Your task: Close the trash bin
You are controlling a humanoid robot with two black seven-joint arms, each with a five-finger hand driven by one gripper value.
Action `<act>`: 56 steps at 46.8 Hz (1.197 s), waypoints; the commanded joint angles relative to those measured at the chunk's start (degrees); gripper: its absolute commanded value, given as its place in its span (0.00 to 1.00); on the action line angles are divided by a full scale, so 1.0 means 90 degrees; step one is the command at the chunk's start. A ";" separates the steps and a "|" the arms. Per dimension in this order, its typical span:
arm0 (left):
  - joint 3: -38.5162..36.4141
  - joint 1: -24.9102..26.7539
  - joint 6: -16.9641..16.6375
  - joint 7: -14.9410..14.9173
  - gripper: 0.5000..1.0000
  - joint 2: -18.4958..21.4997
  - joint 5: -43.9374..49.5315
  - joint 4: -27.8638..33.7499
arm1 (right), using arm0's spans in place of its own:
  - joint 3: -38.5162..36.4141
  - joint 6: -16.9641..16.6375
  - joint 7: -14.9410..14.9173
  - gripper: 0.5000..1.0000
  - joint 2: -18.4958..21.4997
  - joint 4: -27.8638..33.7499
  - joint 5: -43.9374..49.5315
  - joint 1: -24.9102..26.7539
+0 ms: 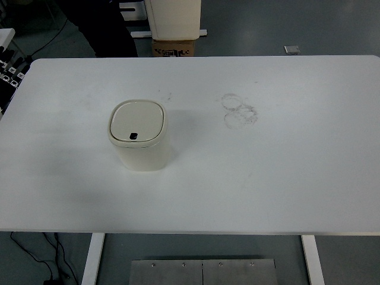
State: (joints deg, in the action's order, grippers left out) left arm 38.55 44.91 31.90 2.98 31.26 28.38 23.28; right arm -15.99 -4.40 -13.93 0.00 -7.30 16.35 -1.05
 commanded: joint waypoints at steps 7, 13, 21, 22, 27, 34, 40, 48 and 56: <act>0.0042 -0.0175 0.0167 0.0001 1.00 -0.0153 0.0001 0.0001 | 0.0000 0.0000 -0.0005 0.98 0.0000 0.0000 0.0000 0.0000; 0.0042 -0.0263 0.0167 0.0020 1.00 -0.0299 0.0001 0.0001 | 0.0000 0.0000 -0.0005 0.98 0.0000 0.0000 0.0000 0.0000; 0.0072 -0.0322 0.0167 0.0206 1.00 -0.0329 0.0001 0.0001 | 0.0000 0.0000 -0.0005 0.98 0.0000 0.0000 0.0000 0.0000; 0.0081 -0.0322 0.0177 0.0206 1.00 -0.0329 0.0001 0.0001 | 0.0000 0.0000 0.0005 0.98 0.0000 0.0000 0.0000 0.0000; 0.0121 -0.0322 0.0177 0.0206 1.00 -0.0329 -0.0009 0.0011 | 0.0000 0.0000 -0.0005 0.98 0.0000 0.0000 0.0000 0.0000; 0.0121 -0.0341 0.0177 0.0206 1.00 -0.0329 -0.0038 0.0011 | 0.0000 0.0000 -0.0005 0.98 0.0000 0.0000 0.0000 0.0000; 0.0121 -0.0371 0.0177 0.0206 1.00 -0.0310 -0.0058 0.0011 | 0.0000 0.0000 -0.0005 0.98 0.0000 0.0000 0.0000 0.0000; 0.0121 -0.0371 0.0177 0.0206 1.00 -0.0300 -0.0068 0.0011 | -0.0010 0.0000 -0.0005 0.98 0.0000 -0.0010 0.0019 0.0000; 0.0121 -0.0409 0.0167 0.0206 1.00 -0.0280 -0.0077 0.0011 | -0.0010 -0.0010 -0.0005 0.98 0.0000 -0.0020 0.0000 -0.0010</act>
State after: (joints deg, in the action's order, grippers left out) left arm 39.64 41.49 33.47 4.84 28.59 27.69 23.38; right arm -16.08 -4.45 -13.98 0.00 -7.41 16.39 -1.14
